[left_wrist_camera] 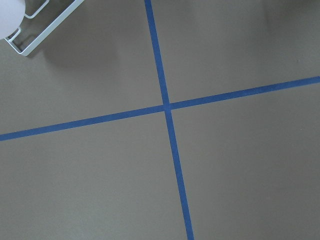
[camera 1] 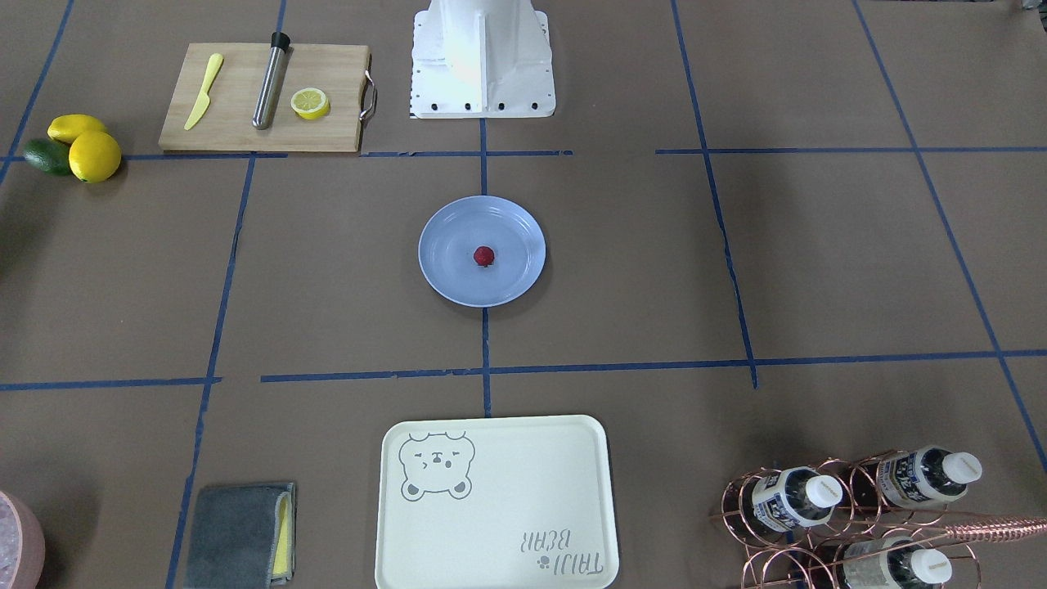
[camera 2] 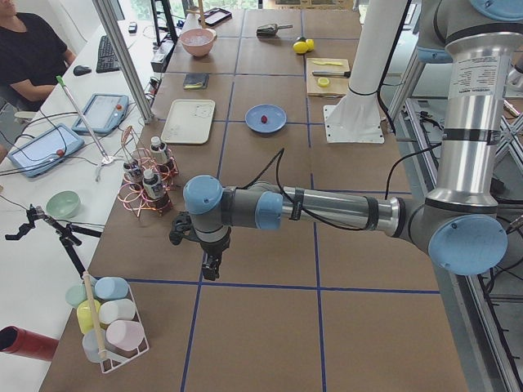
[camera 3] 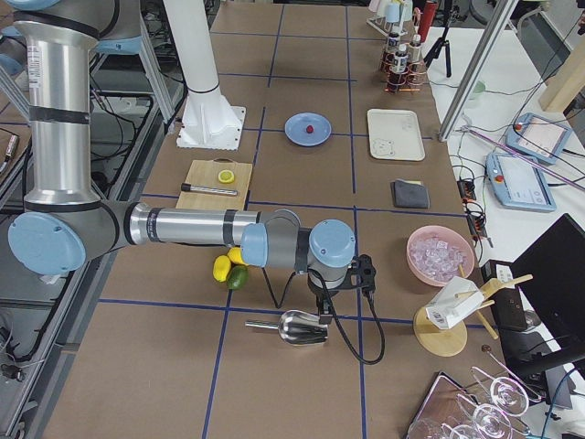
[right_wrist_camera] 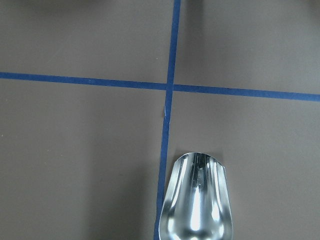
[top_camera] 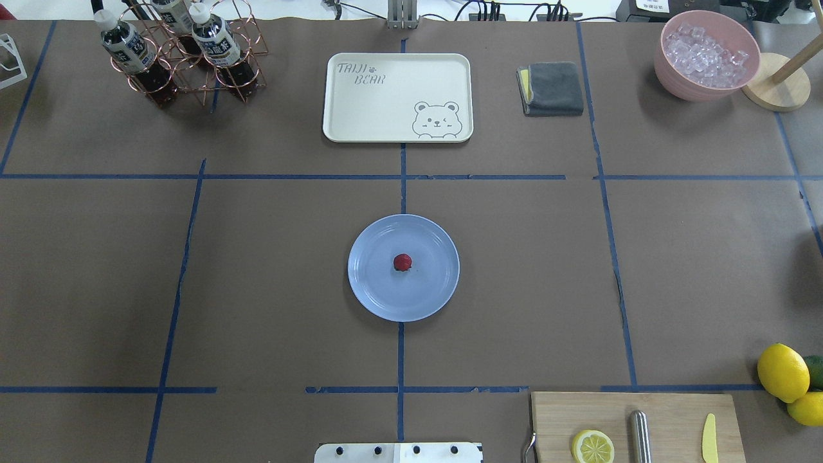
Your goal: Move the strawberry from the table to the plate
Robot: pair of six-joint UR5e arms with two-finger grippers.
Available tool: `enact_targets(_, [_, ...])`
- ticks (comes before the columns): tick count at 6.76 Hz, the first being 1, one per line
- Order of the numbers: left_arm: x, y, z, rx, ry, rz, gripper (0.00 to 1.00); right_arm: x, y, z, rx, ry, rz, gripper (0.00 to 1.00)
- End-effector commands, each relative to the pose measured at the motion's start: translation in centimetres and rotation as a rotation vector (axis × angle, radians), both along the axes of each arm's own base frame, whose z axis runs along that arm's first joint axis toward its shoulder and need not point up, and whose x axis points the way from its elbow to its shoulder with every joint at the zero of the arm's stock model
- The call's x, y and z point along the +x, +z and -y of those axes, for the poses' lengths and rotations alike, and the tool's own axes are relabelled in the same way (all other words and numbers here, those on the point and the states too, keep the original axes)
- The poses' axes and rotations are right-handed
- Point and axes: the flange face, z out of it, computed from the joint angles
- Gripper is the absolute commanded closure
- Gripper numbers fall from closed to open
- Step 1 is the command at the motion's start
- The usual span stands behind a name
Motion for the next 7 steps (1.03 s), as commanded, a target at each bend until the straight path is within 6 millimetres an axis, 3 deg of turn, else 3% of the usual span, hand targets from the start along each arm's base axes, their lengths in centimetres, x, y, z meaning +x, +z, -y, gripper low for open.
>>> enact_targets(1, [0.0, 0.0, 0.0, -0.001, -0.001, 0.0, 0.0, 0.0, -0.13, 0.08, 0.003, 0.0, 0.0, 0.0])
enact_targets(7, [-0.01, -0.29, 0.02, 0.005, -0.001, 0.001, 0.0, -0.02, -0.77, 0.16, 0.017, 0.0, 0.003, 0.0])
